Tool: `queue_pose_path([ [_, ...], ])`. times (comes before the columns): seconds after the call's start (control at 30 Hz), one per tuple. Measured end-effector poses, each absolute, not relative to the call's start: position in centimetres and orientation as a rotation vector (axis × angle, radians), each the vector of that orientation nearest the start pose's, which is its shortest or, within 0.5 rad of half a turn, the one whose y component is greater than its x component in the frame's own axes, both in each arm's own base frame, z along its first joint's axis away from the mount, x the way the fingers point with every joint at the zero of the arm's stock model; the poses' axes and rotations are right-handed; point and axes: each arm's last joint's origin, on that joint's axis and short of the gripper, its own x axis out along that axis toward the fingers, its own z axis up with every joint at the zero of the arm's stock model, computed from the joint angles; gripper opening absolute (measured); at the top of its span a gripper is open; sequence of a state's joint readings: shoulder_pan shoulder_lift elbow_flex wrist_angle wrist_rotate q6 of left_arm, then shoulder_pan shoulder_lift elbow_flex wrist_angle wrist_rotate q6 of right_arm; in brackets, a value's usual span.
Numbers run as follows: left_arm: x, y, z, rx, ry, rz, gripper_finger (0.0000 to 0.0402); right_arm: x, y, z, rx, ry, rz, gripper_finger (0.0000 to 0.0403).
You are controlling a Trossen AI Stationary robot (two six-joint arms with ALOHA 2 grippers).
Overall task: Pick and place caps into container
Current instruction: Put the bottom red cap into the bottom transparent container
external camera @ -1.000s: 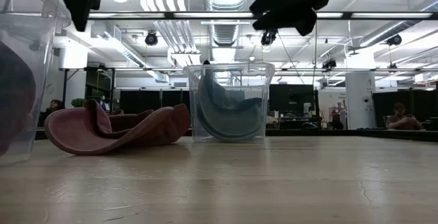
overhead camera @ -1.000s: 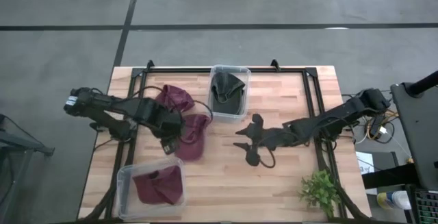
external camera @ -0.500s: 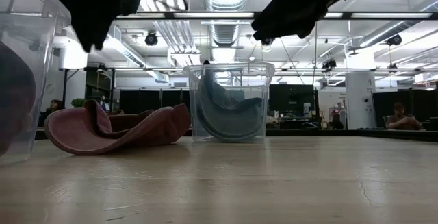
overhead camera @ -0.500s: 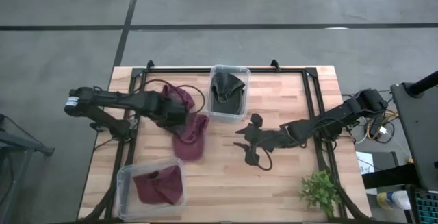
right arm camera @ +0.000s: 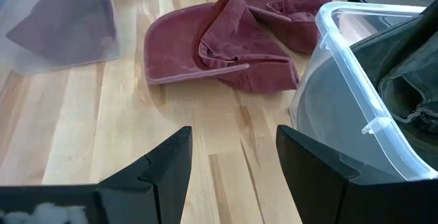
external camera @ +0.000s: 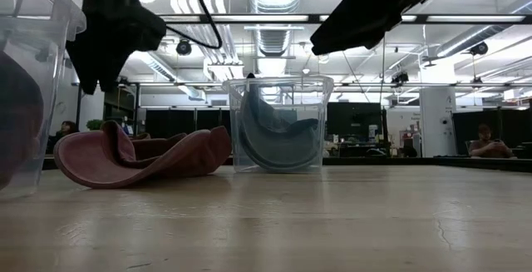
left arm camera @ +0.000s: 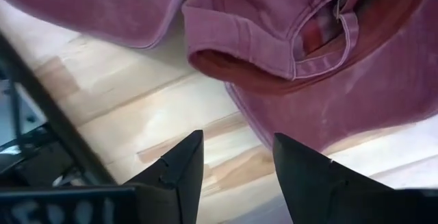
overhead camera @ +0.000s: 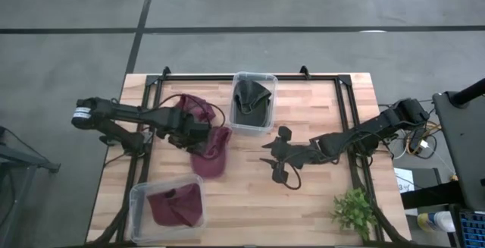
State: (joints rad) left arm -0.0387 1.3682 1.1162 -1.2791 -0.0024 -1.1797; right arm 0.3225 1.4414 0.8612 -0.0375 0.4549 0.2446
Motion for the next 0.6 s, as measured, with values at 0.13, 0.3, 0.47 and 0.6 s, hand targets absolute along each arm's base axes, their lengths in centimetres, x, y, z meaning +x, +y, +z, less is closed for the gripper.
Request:
queue_pose_path([
  [0.13, 22.7, -0.8, 25.3, -0.962, 1.340, 0.816, 0.0167, 28.8, 8.3, 22.6, -0.011, 0.557, -0.193, 0.0208],
  [0.3, 22.8, -0.8, 24.3, -1.001, 1.340, 0.775, 0.0167, 28.8, 8.3, 22.7, -0.016, 0.557, -0.192, 0.0208],
  [0.47, 22.5, -0.7, 23.3, -1.036, 1.376, 0.778, 0.0167, 28.9, 8.3, 22.7, -0.015, 0.556, -0.191, 0.0208],
  [0.6, 22.7, -0.5, 22.5, -1.062, 1.353, 0.755, 0.0167, 28.9, 8.3, 22.7, -0.014, 0.555, -0.191, 0.0208],
])
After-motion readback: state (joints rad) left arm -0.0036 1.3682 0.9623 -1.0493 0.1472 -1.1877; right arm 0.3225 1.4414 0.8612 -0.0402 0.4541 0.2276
